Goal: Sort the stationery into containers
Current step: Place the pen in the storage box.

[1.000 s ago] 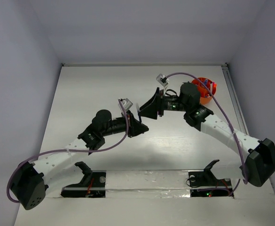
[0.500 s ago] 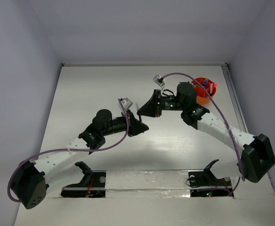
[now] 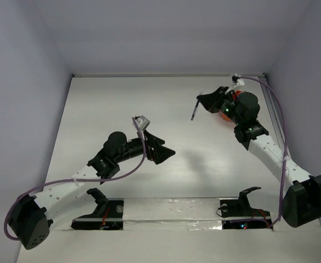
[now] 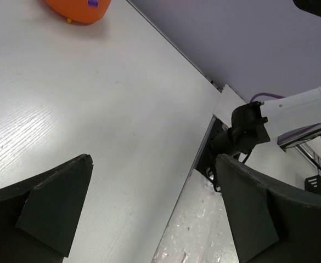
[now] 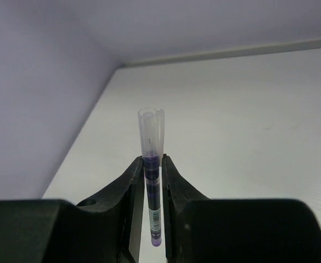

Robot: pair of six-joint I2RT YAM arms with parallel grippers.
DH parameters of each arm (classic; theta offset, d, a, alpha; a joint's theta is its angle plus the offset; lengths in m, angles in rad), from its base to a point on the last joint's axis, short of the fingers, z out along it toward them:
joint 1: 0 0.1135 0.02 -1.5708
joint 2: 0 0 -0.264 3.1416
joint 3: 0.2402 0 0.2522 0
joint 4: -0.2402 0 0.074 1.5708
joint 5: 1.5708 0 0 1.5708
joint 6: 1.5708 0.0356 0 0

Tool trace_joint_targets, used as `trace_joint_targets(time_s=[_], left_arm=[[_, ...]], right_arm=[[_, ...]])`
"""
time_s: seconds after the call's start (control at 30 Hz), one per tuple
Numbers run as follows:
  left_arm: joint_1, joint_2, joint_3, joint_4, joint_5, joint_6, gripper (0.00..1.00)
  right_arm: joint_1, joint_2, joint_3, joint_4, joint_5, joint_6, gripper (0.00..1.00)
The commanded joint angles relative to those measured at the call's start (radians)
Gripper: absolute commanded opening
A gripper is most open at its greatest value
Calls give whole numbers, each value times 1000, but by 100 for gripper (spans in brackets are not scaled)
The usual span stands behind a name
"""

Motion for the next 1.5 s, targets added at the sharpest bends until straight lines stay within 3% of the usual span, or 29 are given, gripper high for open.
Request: trace_joint_targets(time_s=[0.0,0.2,0.33,0.53,0.63,0.67,0.9,1.37,1.47], left_arm=[[-10,-39,-28,58,-35,20,94],[-10,-76,-68,101,-103,41,95],[-19,-78,-104,133,-138,75,87],[-19,-73,-141,153,-199,112,78],[-19,-95,-152,147,-227,113,78],[-19,-104,-155,151,-232,112,99],[-19,-185,-183,150,-247,100,99],[-19,-152,-178,154,-229,97,99],[-19,-150,-177,157,-229,97,99]], right_arm=[[-118,-25,-14,18,221,-25,0],[-168,30,0,34,525,-182,0],[-168,75,8,90,726,-281,0],[-177,155,-6,267,872,-473,0],[-177,205,-2,335,869,-569,0],[-177,231,-2,354,872,-583,0],[-177,311,-8,442,845,-652,0],[-177,397,-64,521,802,-668,0],[-177,396,-86,526,802,-649,5]])
